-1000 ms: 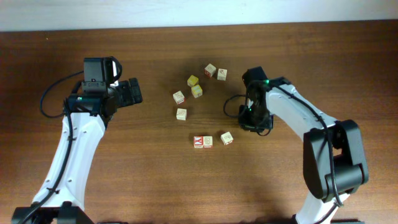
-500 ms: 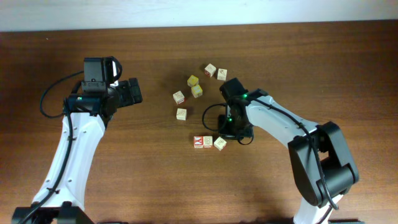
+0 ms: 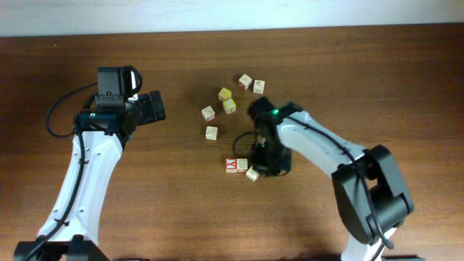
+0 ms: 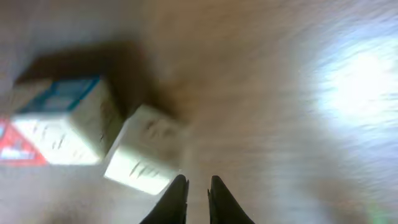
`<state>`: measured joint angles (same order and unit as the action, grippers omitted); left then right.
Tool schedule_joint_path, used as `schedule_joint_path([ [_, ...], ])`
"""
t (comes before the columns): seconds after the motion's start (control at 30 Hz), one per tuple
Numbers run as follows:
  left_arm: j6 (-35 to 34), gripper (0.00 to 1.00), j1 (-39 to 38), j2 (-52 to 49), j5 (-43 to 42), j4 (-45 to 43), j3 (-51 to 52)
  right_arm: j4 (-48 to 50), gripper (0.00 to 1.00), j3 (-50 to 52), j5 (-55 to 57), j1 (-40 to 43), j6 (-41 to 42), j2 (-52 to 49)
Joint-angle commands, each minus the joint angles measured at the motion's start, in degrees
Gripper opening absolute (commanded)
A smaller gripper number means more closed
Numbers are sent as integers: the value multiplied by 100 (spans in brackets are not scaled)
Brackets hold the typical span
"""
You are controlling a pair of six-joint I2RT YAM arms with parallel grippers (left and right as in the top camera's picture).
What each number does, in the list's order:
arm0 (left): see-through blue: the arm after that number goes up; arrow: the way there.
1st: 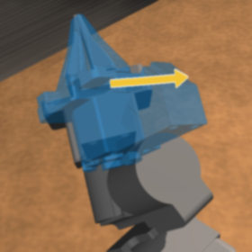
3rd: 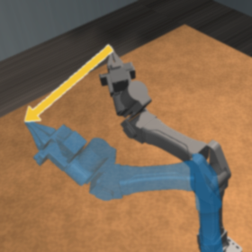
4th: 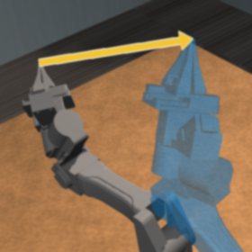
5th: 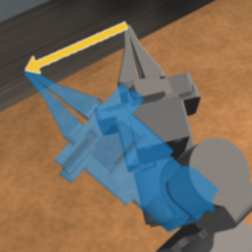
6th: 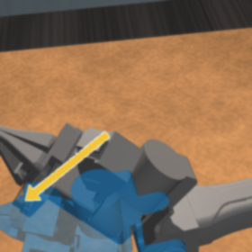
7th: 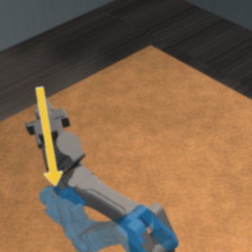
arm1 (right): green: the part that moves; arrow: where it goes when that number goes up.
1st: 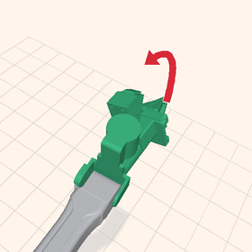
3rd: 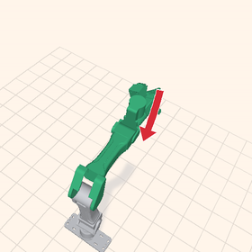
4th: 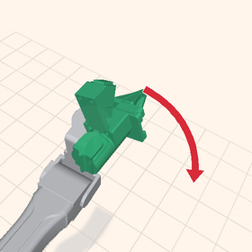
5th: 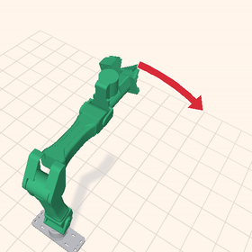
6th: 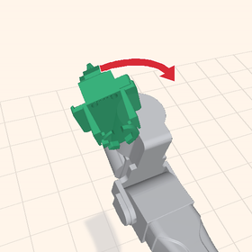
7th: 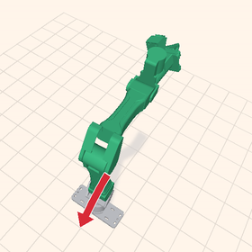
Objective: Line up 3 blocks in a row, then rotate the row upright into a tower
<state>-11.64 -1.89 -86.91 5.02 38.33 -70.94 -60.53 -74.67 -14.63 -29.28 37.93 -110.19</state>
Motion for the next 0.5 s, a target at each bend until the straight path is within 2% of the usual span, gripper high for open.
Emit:
schedule_joint_path([
  [0.0,-52,99,20,-20,83,-9,-57,-9,11,-55,-269,-614,116,52],
  [0.13,-52,99,20,-20,83,-9,-57,55,13,-55,188,-984,192,46],
  [0.37,-52,99,20,-20,83,-9,-57,219,13,-55,1255,-997,105,15],
  [0.47,-52,99,20,-20,83,-9,-57,444,13,-55,1311,-925,-402,15],
])
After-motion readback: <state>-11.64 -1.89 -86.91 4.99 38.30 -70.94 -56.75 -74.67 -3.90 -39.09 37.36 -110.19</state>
